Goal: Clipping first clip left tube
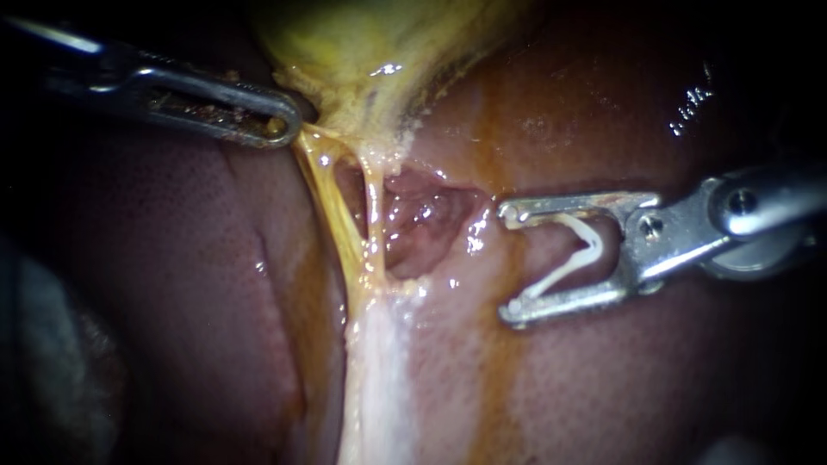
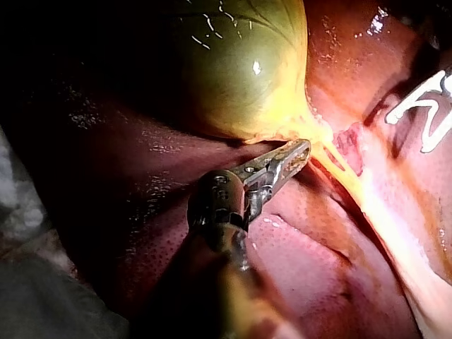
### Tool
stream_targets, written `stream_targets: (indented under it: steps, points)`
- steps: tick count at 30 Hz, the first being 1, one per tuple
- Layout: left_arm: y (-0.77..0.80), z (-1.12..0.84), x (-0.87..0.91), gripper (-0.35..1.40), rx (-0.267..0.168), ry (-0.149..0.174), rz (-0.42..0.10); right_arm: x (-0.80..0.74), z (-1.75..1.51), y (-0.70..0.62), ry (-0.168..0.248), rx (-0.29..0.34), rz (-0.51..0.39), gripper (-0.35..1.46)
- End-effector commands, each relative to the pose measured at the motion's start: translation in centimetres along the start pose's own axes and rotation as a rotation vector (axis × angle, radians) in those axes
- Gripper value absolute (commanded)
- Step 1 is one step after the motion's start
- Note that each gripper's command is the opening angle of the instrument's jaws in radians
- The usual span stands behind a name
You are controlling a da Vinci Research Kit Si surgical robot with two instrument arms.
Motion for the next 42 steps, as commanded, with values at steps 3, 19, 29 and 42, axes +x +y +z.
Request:
stream_targets:
  steps: [3,19,29,42]
  points:
    - [0.02,0.03,-0.02,-0.35,0.007,0.003,0.000,0.06,0.15,0.01,-0.003,-0.009,0.021,0.50]
    - [0.05,0.14,-0.07,-0.35,-0.002,-0.002,0.001,0.20,0.91,0.11,0.022,-0.037,0.210,0.50]
    - [0.05,0.15,-0.07,-0.35,-0.002,-0.002,0.001,0.11,1.13,0.07,0.027,0.007,0.263,0.48]
    - [0.07,0.15,-0.07,-0.35,-0.004,-0.003,0.001,-0.25,1.32,0.14,0.017,0.014,0.285,0.49]
